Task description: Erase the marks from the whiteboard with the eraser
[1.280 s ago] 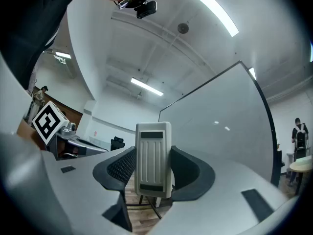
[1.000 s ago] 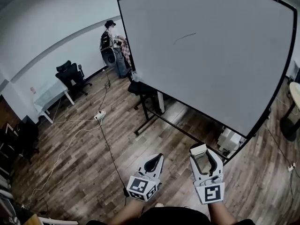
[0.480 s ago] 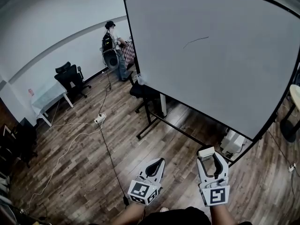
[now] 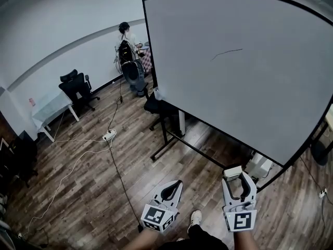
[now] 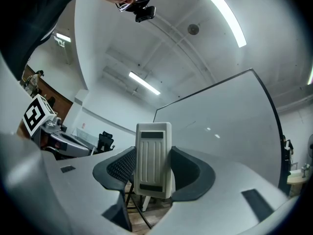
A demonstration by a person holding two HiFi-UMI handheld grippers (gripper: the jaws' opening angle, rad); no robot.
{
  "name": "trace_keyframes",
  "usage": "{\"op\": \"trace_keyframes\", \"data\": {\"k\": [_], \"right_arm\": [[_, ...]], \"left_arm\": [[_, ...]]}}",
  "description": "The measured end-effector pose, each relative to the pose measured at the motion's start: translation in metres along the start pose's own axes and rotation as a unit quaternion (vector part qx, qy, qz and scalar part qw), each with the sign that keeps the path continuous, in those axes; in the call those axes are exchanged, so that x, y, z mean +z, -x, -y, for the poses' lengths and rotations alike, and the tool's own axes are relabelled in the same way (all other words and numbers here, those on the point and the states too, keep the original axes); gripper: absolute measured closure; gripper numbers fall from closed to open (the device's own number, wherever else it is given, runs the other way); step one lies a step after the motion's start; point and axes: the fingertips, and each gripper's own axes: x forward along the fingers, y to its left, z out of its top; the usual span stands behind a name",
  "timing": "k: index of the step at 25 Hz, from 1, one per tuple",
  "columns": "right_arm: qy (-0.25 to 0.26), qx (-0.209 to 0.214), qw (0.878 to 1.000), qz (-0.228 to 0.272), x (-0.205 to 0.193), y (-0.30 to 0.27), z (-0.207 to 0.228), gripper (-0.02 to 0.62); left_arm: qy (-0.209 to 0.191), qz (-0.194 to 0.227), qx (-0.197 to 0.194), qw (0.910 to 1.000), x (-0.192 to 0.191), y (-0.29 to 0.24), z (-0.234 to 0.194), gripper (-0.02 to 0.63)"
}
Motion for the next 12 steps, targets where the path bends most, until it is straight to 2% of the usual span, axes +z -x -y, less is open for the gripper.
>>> {"op": "trace_keyframes", "data": {"k": [5,8,12], "right_arm": [[0.001,-0.003,1.0,0.011,-0.005,-0.039,0.019,0.35],[0.014,-0.007,1.0,-0.001,-0.011,-0.064,0.036,0.349],[0.012,-0.005,1.0,0.027,-0.01,-0.095,0.051,0.35]], "left_arm": [[-0.003,0.002,-0.001,1.0,0.005,-0.037,-0.02,0.586],[-0.008,0.01,0.006,0.9999,0.01,-0.058,-0.033,0.586],[-0.01,0.017,0.011,0.9997,0.018,-0.086,-0.051,0.586]]}}
